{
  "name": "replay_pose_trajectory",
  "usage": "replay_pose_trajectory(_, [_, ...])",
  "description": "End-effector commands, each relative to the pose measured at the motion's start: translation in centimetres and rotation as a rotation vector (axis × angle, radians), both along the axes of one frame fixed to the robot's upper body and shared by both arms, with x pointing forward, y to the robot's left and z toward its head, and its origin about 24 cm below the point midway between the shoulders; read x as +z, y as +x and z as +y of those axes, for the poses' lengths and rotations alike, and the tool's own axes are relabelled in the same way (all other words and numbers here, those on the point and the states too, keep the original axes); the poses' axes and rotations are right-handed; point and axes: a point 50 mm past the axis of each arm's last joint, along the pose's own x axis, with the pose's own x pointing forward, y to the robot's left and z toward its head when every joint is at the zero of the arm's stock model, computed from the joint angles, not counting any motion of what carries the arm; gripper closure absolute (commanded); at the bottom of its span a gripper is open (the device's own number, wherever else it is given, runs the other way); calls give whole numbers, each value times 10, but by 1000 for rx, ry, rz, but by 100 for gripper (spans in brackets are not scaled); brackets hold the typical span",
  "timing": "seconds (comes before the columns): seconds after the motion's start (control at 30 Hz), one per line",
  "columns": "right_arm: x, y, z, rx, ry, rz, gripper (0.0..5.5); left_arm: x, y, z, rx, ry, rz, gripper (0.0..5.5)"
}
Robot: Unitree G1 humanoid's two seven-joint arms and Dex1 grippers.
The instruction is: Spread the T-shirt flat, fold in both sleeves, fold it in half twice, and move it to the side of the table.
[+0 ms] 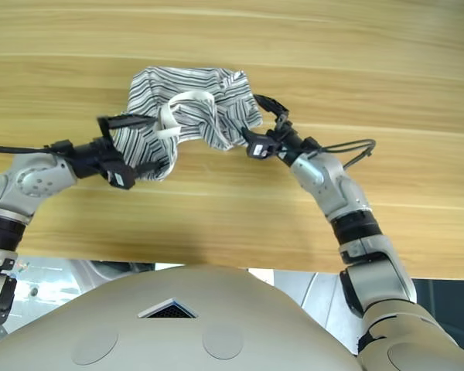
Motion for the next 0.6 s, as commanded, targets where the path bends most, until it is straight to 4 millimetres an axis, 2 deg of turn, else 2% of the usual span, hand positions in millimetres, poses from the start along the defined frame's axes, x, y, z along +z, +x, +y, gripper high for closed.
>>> replay_pose_trajectory(0.03, [-1,-2,-3,8,-32,14,136,-11,-3,-7,-56,78,39,10])
replay_pose_trajectory(0.2, [2,-3,-5,17,-45,14,136,-16,-6,1,-85,196,50,10])
replay_pose_trajectory(0.4, [5,-5,-24,3,-113,27,136,2,-7,19,-91,313,29,10])
replay_pose_trajectory(0.6, [14,-3,-54,-33,-202,33,136,18,5,36,13,302,-33,10])
